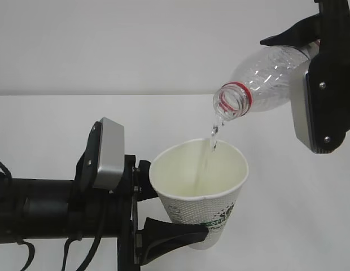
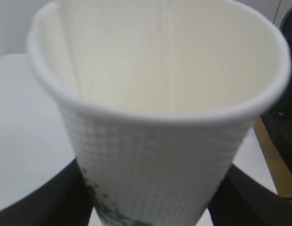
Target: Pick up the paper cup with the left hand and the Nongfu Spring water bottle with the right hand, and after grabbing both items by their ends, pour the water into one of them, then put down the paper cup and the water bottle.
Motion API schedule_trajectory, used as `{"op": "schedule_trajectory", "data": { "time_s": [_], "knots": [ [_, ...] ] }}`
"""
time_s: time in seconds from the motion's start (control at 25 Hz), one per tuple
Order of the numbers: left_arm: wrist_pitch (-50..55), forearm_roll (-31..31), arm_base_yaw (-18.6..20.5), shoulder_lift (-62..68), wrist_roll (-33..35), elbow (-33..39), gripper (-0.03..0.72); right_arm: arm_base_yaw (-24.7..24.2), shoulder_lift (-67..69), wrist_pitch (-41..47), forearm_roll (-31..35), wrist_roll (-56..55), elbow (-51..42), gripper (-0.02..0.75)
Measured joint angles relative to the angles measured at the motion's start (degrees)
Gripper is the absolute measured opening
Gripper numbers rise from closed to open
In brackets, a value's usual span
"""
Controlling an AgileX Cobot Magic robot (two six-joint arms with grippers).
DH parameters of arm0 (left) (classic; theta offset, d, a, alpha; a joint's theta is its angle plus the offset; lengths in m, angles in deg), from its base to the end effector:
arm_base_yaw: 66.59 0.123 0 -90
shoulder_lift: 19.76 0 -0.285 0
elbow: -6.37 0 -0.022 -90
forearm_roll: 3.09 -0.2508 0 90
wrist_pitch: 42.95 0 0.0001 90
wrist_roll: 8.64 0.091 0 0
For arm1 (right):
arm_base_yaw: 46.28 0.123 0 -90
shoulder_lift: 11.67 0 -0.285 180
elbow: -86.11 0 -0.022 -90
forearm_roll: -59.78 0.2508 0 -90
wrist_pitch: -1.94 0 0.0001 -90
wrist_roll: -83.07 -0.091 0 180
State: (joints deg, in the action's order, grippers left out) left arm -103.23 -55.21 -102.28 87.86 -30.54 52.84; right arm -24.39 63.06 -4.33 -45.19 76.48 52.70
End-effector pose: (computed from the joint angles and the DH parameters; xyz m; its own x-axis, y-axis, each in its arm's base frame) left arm 0.1902 -0.2134 0.1592 -0.0572 0.2062 -0.9768 0.9845 0.1739 -0.0210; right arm 0.2334 0.1040 0.3102 0.5040 -0.8575 0.1033 -0.2422 -0.2551 -0.9361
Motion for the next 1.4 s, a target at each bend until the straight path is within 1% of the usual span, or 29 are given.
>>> {"op": "schedule_trajectory", "data": {
  "time_s": [1.24, 1.28, 1.4],
  "knots": [
    [0.0, 0.0, 0.0, 0.0, 0.0, 0.0, 0.494, 0.0, 0.0, 0.0, 0.0, 0.0, 0.0, 0.479],
    [0.0, 0.0, 0.0, 0.0, 0.0, 0.0, 0.493, -0.8, 0.0, 0.2, 0.0, 0.0, 0.0, 0.479],
    [0.0, 0.0, 0.0, 0.0, 0.0, 0.0, 0.493, 0.0, 0.0, 0.3, -0.1, 0.0, 0.0, 0.479]
  ]
}}
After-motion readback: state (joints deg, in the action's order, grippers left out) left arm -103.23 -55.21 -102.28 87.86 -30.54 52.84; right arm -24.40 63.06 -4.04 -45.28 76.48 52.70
